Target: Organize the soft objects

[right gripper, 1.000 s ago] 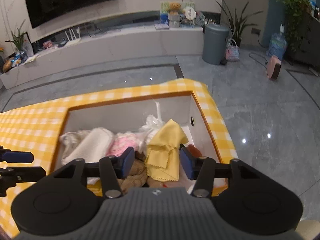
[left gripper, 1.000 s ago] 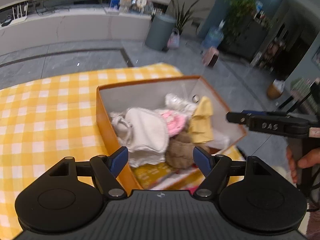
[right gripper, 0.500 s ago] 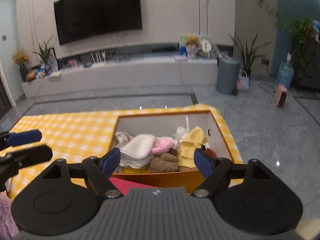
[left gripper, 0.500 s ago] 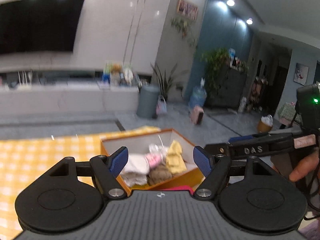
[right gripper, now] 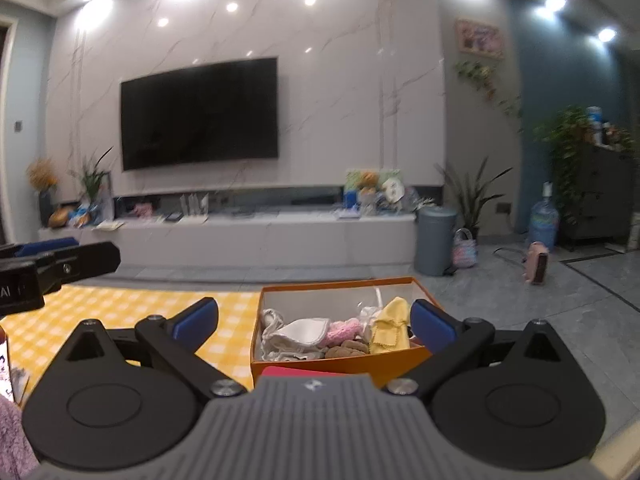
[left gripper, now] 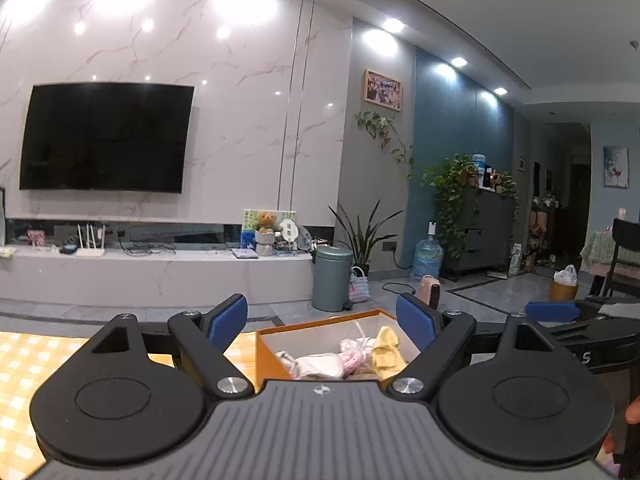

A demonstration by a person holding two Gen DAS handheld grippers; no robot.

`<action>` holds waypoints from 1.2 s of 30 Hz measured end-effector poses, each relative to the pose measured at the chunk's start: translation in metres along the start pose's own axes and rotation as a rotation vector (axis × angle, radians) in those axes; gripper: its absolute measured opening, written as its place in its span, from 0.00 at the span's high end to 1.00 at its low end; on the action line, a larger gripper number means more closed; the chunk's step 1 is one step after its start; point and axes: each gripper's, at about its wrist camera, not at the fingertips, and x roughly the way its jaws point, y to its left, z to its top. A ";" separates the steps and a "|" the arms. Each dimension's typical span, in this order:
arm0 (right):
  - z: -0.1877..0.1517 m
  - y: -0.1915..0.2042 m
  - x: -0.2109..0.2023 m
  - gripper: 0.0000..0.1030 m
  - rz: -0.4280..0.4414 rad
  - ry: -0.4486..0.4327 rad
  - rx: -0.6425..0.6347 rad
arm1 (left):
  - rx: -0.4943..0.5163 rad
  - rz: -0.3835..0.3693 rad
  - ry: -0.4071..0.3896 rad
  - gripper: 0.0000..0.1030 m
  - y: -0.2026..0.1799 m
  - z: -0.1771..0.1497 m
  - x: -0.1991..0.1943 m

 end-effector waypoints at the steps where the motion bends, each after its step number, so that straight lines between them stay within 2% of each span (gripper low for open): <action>1: -0.005 0.003 -0.003 0.03 -0.007 -0.014 0.002 | 0.017 0.008 -0.002 0.00 0.000 -0.004 -0.002; 6: -0.028 0.018 -0.017 0.03 -0.004 -0.048 0.052 | 0.021 0.060 -0.003 0.00 0.002 -0.025 -0.017; 9: -0.042 0.024 -0.019 0.03 -0.035 -0.037 0.073 | 0.030 0.094 -0.003 0.00 0.003 -0.037 -0.021; 16: -0.074 0.040 -0.015 0.03 -0.086 -0.033 -0.043 | 0.012 0.179 -0.025 0.00 0.005 -0.062 -0.030; 21: -0.093 0.044 -0.011 0.03 -0.081 -0.011 -0.087 | -0.045 0.188 0.030 0.00 0.018 -0.073 -0.023; 26: -0.104 0.045 0.000 0.03 -0.064 0.032 -0.099 | -0.004 0.201 0.094 0.00 0.014 -0.083 -0.015; 36: -0.121 0.031 0.022 0.03 -0.097 0.109 -0.056 | -0.011 0.178 0.219 0.00 0.011 -0.108 -0.003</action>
